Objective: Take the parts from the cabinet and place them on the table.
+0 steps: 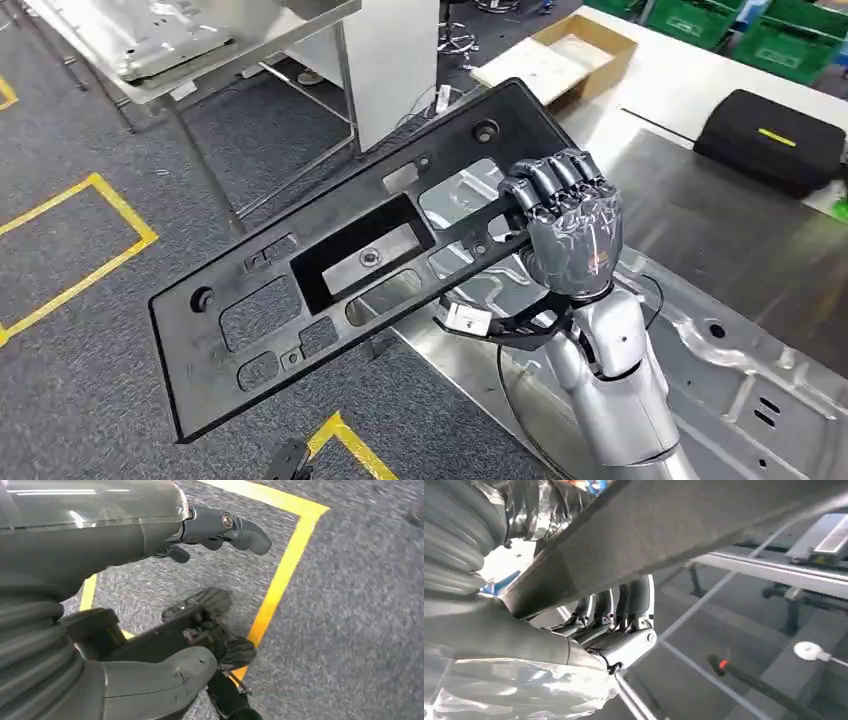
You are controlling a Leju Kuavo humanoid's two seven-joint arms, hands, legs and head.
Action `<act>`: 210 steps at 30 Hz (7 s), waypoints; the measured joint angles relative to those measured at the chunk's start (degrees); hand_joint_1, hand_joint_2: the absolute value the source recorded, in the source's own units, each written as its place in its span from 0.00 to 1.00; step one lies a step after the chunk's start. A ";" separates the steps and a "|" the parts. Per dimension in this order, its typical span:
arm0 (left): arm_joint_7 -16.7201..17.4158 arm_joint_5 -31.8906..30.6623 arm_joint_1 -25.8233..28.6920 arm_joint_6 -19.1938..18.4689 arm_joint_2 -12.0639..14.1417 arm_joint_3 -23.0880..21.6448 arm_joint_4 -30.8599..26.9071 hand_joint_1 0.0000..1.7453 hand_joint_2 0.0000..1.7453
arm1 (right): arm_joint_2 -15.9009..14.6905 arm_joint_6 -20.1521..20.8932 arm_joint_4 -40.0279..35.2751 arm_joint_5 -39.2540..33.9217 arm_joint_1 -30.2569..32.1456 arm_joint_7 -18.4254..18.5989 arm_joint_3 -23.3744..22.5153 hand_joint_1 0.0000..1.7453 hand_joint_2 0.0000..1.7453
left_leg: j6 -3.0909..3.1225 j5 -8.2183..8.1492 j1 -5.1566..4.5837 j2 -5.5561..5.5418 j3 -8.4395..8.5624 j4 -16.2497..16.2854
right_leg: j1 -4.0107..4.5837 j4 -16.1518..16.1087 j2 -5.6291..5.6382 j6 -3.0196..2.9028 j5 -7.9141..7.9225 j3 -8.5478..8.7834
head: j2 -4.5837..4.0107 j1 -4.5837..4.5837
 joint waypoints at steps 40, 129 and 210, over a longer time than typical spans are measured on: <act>-5.24 0.92 0.40 2.60 0.66 -1.44 0.00 0.00 1.00 | -0.04 0.00 -0.76 -0.96 0.94 -1.97 -1.16 1.00 1.00 | -0.22 1.21 0.78 -9.11 -3.37 4.79 | -0.41 3.15 7.92 -0.05 -1.50 -1.02 | 0.00 0.31; -6.01 2.43 0.29 1.03 2.67 -2.75 -0.02 0.00 1.00 | -12.68 25.99 23.74 -45.70 -7.83 -4.04 -2.62 1.00 1.00 | 0.05 -4.50 0.23 -6.70 -9.69 16.49 | 0.17 0.70 2.48 -0.73 0.18 -0.77 | 0.00 0.94; -4.83 2.69 0.92 0.59 3.28 -4.79 -0.02 0.00 0.00 | -22.93 47.73 61.81 -72.91 -15.99 6.92 -20.22 0.00 0.00 | 1.63 2.27 -0.29 -6.80 -1.52 0.07 | -0.99 1.13 2.31 2.90 -0.26 -0.38 | 0.00 0.96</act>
